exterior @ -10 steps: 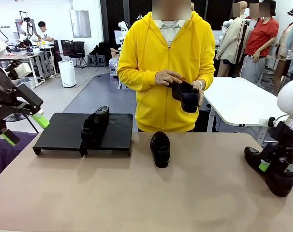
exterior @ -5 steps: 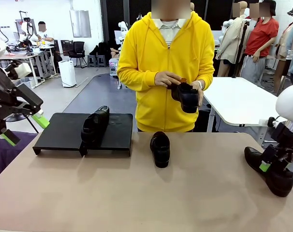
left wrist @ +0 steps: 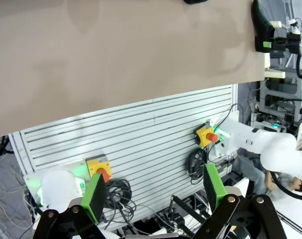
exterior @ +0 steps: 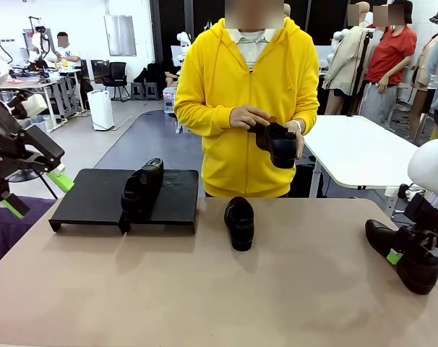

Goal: Organize the shoes by placing them on the stand.
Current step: Pick up one Shoe and place it in the middle of the table.

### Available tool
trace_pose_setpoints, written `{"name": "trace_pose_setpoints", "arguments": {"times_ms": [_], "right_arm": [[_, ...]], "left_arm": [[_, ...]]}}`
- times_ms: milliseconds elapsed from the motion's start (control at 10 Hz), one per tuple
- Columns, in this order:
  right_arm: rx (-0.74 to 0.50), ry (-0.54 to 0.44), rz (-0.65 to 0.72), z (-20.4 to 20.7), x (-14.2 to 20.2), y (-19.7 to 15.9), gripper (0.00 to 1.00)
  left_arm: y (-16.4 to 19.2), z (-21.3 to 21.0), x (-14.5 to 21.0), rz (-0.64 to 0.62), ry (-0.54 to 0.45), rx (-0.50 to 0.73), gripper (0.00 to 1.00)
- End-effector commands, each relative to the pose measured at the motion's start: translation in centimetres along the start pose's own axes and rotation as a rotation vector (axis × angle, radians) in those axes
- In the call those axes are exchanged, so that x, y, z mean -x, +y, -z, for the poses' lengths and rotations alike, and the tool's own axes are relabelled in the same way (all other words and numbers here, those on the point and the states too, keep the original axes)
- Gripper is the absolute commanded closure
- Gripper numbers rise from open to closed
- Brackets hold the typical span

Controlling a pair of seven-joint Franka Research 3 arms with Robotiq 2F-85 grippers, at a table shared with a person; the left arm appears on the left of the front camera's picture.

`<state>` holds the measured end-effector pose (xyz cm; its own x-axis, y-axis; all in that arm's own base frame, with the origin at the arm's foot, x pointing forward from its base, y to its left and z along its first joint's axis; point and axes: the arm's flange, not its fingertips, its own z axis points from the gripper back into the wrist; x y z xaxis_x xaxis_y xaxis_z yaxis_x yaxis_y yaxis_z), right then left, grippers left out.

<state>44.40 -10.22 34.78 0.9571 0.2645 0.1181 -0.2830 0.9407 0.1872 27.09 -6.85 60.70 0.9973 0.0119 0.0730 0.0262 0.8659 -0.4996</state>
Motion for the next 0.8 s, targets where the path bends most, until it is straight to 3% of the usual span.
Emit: {"name": "trace_pose_setpoints", "arguments": {"times_ms": [0, 700], "right_arm": [[-0.032, -0.042, -0.049, 0.54, -0.35, -0.17, 1.0], [0.0, -0.056, -0.065, 0.15, -0.82, -0.6, 1.0]], "left_arm": [[0.28, -0.23, 0.18, 0.011, 0.004, 0.0, 0.0], [0.28, -0.23, 0.18, 0.011, 0.004, 0.0, 0.0]]}}
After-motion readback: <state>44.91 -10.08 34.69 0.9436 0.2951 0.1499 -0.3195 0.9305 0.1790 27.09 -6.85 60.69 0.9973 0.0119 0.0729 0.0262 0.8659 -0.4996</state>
